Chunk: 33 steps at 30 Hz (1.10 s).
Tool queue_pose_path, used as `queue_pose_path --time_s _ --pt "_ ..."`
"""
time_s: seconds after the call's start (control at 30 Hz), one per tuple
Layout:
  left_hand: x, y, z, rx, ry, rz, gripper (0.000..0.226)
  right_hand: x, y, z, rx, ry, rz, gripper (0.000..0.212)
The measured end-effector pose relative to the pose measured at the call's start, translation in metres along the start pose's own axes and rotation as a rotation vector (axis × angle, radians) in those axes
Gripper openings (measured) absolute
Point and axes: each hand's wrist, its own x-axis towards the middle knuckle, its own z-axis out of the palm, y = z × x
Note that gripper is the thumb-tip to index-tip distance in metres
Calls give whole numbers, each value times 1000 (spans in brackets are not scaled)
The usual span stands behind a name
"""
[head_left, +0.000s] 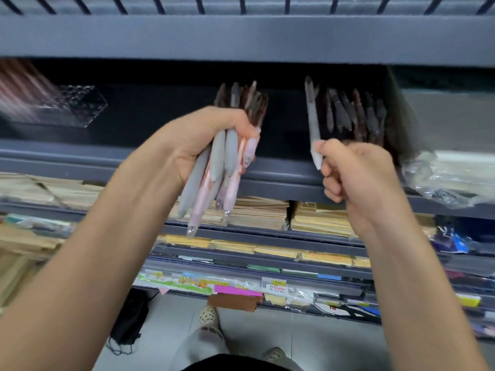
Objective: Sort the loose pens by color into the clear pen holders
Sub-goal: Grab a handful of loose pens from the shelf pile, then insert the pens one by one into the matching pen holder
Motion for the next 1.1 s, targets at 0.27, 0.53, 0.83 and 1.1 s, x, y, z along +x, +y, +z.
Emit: queue_pose_path --time_s 0.27,0.53,0.83,1.1 --pt "-53 -77 -41 -335 223 6 17 -30 23 51 -16 -292 -7 11" --pt "-131 -132 -114 -592 477 57 20 -57 34 158 -89 -571 -73 5" --pt "-217 -169 -250 -655 599 122 8 -96 38 321 -59 -707 -77 16" --pt "-254 -173 -369 -628 634 122 39 -122 35 451 -67 -644 -67 18"
